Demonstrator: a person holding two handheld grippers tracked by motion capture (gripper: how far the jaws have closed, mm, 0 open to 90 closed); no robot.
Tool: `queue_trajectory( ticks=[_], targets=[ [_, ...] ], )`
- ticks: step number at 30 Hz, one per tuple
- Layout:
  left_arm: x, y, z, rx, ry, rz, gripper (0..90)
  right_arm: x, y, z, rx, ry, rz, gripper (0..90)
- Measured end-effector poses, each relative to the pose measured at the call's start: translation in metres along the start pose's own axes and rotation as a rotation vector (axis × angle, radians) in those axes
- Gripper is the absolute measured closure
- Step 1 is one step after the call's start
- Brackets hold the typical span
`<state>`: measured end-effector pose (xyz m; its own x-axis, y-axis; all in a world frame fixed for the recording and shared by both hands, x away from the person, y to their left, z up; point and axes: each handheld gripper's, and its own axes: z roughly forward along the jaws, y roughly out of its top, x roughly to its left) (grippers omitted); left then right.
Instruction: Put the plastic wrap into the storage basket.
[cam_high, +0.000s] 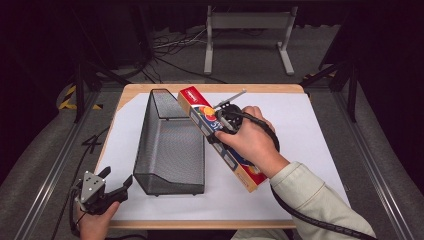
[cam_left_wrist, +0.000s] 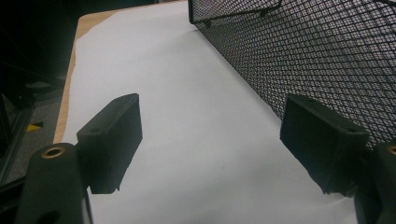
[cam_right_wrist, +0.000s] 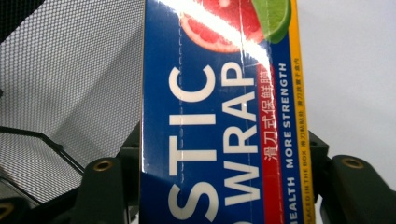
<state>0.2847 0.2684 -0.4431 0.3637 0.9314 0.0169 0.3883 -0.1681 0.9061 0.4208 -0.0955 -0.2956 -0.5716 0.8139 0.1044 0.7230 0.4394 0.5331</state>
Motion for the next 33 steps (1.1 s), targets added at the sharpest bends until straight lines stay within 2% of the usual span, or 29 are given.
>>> queue_trajectory(
  ticks=[8,15,17,22,25,33],
  targets=[
    [-0.001,0.001,0.002,-0.003,-0.004,-0.003,21.8,0.011,0.014,-0.001,0.0,0.003,0.041,40.3],
    [-0.002,0.002,0.004,-0.002,-0.01,0.003,21.8,0.019,0.022,0.007,0.019,-0.001,0.083,40.3],
    [-0.001,0.002,0.004,-0.002,-0.009,0.005,21.8,0.021,0.028,0.011,0.02,0.003,0.117,40.3],
    [-0.001,0.002,0.004,0.0,-0.01,0.004,21.8,0.026,0.033,0.015,0.018,-0.01,0.129,40.3],
    [-0.001,0.002,0.004,0.001,-0.01,0.005,21.8,0.029,0.036,0.021,0.034,-0.009,0.165,40.3],
    [0.0,0.001,0.003,-0.003,-0.008,0.0,21.8,0.044,0.042,0.035,0.029,-0.018,0.162,40.3]
  ],
)
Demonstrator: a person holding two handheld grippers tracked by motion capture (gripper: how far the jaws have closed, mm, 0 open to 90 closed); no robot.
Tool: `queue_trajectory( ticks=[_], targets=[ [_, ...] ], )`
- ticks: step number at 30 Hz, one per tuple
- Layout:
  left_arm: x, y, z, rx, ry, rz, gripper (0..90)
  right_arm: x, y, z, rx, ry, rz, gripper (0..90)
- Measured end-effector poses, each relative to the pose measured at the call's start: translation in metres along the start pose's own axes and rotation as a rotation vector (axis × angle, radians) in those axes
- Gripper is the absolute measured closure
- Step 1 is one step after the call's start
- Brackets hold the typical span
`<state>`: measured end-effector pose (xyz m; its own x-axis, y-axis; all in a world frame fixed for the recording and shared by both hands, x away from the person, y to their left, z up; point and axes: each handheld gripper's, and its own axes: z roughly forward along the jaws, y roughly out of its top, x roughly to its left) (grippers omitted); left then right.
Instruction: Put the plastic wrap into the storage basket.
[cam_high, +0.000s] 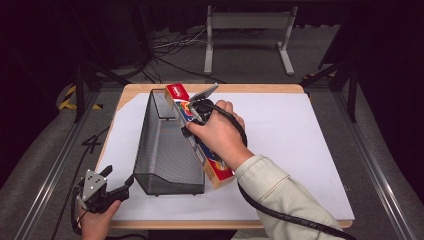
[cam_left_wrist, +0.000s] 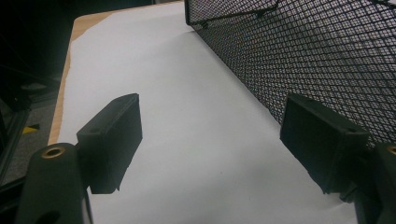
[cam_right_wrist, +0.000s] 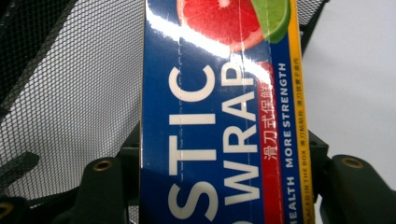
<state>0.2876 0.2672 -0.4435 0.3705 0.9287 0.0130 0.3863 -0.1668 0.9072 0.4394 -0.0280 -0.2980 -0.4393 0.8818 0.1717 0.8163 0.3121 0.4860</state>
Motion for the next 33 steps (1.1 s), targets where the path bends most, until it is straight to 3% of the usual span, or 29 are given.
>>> queue_trajectory(
  ticks=[11,17,24,33],
  targets=[
    [0.0,0.0,-0.001,0.001,0.002,0.006,21.7,0.018,-0.001,0.025,0.036,0.007,-0.006,40.1],
    [0.001,-0.001,-0.002,0.0,0.003,0.0,21.7,0.026,-0.004,0.037,0.056,-0.007,-0.037,40.0],
    [0.0,-0.001,-0.001,0.002,0.003,0.002,21.7,0.028,-0.003,0.047,0.08,-0.031,-0.039,39.8],
    [-0.002,-0.002,-0.002,0.004,-0.006,0.015,21.6,0.029,0.002,0.063,0.15,-0.064,-0.052,39.7]
  ],
)
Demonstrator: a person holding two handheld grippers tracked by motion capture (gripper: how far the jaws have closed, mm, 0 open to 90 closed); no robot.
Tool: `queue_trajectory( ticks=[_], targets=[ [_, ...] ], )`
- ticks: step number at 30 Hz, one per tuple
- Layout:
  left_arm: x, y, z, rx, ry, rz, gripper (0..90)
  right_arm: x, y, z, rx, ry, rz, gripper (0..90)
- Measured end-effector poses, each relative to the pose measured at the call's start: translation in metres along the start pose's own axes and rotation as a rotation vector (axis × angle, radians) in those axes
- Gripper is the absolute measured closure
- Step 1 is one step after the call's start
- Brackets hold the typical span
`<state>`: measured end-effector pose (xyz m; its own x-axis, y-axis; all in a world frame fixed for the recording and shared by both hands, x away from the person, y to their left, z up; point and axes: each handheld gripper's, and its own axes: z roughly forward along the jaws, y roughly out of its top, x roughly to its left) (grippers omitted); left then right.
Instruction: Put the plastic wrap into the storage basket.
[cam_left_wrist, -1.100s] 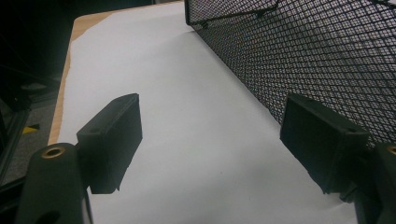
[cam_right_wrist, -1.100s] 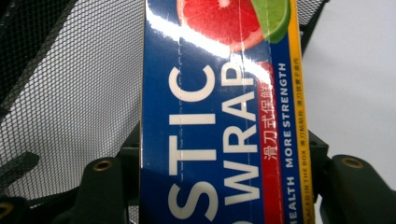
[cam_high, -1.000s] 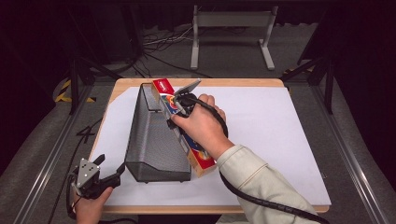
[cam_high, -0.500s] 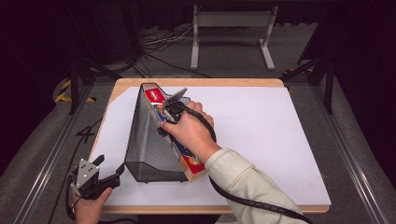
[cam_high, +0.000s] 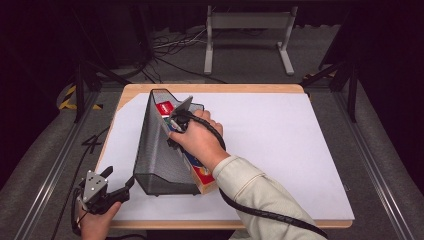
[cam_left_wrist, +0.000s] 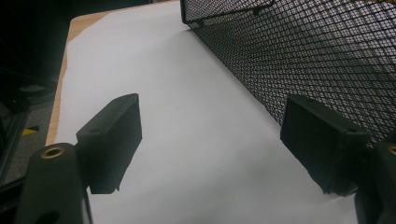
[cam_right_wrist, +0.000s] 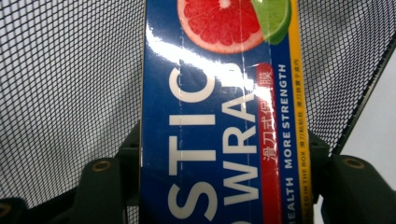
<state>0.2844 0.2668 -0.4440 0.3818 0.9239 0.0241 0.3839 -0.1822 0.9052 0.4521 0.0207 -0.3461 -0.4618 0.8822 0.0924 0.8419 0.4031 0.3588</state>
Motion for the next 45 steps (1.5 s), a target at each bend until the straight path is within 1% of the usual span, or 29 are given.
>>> queue_trajectory(
  ticks=[1,2,6,13,18,22,26,27,29,30,32,34,35,36,37,38,39,40,43,45],
  targets=[
    [0.0,0.0,0.0,0.0,0.0,0.0,21.6,0.0,0.0,0.0,0.0,0.0,0.0,39.7],
    [0.001,-0.001,-0.001,0.002,0.003,0.0,21.6,0.001,0.002,0.002,0.019,-0.006,-0.007,39.7],
    [0.002,-0.003,-0.005,0.0,0.012,-0.011,21.6,0.003,0.003,0.003,0.03,-0.014,-0.01,39.6],
    [0.004,-0.006,-0.011,0.0,0.025,-0.018,21.6,0.004,0.006,0.003,0.051,-0.021,-0.001,39.5],
    [0.004,-0.006,-0.01,0.001,0.023,-0.019,21.6,0.004,0.007,0.003,0.062,-0.019,0.003,39.3],
    [0.004,-0.005,-0.009,0.003,0.021,-0.018,21.6,0.004,0.007,0.003,0.069,-0.02,-0.002,39.2],
    [0.004,-0.005,-0.008,0.001,0.016,-0.016,21.6,0.003,0.005,0.01,0.108,-0.042,-0.02,38.8],
    [0.004,-0.005,-0.008,0.002,0.014,-0.013,21.6,0.004,0.005,0.012,0.106,-0.045,-0.019,38.8],
    [0.004,-0.005,-0.008,0.002,0.014,-0.013,21.6,0.005,0.006,0.013,0.071,-0.049,-0.022,38.8],
    [0.004,-0.005,-0.008,0.002,0.014,-0.012,21.6,0.005,0.006,0.014,0.066,-0.051,-0.018,38.7],
    [0.004,-0.005,-0.008,0.001,0.015,-0.017,21.6,0.006,0.008,0.014,0.075,-0.053,-0.025,38.6],
    [0.004,-0.005,-0.008,0.001,0.016,-0.017,21.6,0.007,0.009,0.014,0.074,-0.063,-0.043,38.5],
    [0.004,-0.005,-0.009,0.0,0.016,-0.019,21.6,0.006,0.009,0.014,0.067,-0.058,-0.055,37.7],
    [0.004,-0.005,-0.009,-0.001,0.016,-0.019,21.6,0.005,0.009,0.013,0.044,-0.052,-0.067,37.0],
    [0.004,-0.005,-0.009,0.0,0.016,-0.015,21.6,0.004,0.009,0.012,0.028,-0.043,-0.069,34.1],
    [0.005,-0.005,-0.009,-0.002,0.017,-0.017,21.6,0.003,0.01,0.01,-0.012,-0.02,-0.067,29.0],
    [0.005,-0.005,-0.009,-0.002,0.017,-0.017,21.6,0.002,0.01,0.006,-0.027,0.005,-0.063,25.4],
    [0.005,-0.005,-0.009,-0.002,0.017,-0.017,21.6,0.0,0.009,0.004,-0.036,0.02,-0.085,24.0],
    [0.005,-0.006,-0.009,0.001,0.018,-0.018,21.6,-0.006,0.004,-0.002,-0.07,0.054,-0.088,22.9],
    [0.005,-0.006,-0.008,0.002,0.018,-0.018,21.6,-0.011,0.003,-0.009,-0.12,0.083,-0.092,20.9]
  ],
)
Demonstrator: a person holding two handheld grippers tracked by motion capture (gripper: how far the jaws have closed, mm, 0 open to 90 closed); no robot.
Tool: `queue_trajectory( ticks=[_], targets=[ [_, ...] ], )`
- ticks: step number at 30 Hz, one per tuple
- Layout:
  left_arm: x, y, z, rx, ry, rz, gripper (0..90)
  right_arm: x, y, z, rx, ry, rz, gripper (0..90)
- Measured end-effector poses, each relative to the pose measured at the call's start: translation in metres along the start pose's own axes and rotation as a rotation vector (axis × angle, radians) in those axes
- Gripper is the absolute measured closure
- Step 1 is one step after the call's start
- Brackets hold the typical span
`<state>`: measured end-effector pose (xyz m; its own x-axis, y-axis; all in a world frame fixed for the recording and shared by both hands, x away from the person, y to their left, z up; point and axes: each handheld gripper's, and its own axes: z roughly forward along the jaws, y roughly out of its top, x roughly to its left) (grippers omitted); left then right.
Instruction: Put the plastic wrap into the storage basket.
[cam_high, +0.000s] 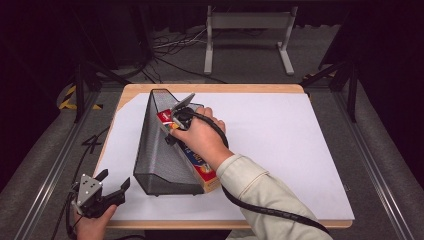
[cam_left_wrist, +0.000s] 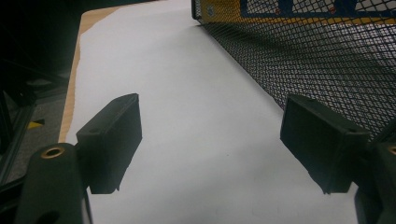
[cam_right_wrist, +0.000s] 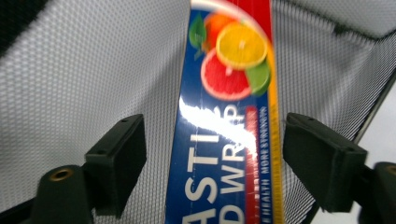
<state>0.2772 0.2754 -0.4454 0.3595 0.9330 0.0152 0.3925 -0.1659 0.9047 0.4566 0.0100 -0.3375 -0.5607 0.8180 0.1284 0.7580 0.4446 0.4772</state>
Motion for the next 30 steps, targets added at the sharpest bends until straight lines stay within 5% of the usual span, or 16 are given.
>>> queue_trajectory(
  ticks=[6,10,18,30],
  targets=[
    [-0.001,0.001,0.002,0.0,0.002,-0.004,21.6,-0.008,-0.007,-0.035,-0.173,0.064,-0.062,20.1],
    [-0.001,0.002,0.004,0.003,-0.002,0.003,21.6,-0.011,-0.009,-0.049,-0.234,0.087,-0.078,20.1],
    [-0.001,0.003,0.005,-0.002,-0.006,-0.009,21.6,-0.021,-0.032,-0.086,-0.377,0.211,-0.17,20.1],
    [-0.003,0.004,0.006,0.0,-0.007,0.01,21.6,-0.035,-0.061,-0.11,-0.45,0.228,-0.276,19.8]
  ],
)
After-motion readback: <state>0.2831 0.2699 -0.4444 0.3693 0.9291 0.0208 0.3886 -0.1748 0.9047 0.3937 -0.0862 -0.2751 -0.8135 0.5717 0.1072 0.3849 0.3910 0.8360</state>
